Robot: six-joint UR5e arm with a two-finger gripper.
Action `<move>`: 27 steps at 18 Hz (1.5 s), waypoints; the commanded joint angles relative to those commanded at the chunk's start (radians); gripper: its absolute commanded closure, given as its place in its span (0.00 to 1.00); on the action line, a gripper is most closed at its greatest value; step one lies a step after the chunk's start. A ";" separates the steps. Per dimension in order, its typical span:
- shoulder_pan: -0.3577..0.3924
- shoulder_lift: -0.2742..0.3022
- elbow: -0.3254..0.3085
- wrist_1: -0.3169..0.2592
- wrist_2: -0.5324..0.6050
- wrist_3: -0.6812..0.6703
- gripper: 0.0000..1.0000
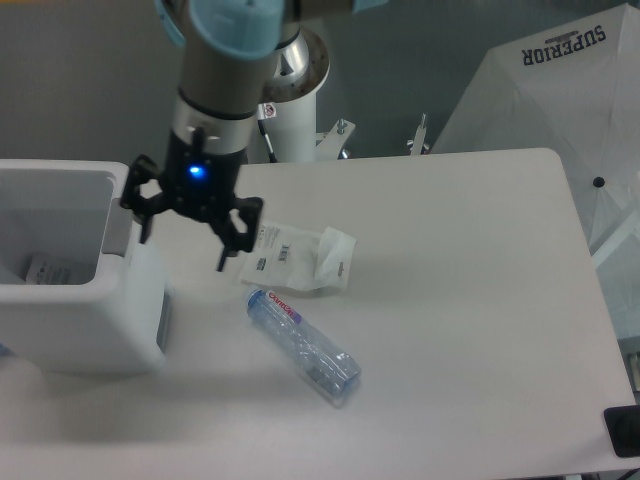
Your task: Open the trash can
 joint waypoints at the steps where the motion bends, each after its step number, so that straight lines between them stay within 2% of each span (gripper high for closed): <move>1: 0.028 -0.003 0.000 0.011 0.000 0.031 0.00; 4: 0.104 -0.043 -0.008 0.044 0.003 0.136 0.00; 8: 0.181 -0.081 -0.012 0.048 0.112 0.212 0.00; 11: 0.249 -0.130 -0.008 0.048 0.132 0.290 0.00; 13: 0.264 -0.155 -0.003 0.048 0.136 0.369 0.00; 17: 0.278 -0.178 -0.015 0.048 0.273 0.488 0.00; 21: 0.295 -0.212 -0.024 0.048 0.339 0.610 0.00; 24: 0.301 -0.219 -0.026 0.049 0.347 0.686 0.00; 27: 0.298 -0.245 -0.026 0.067 0.348 0.703 0.00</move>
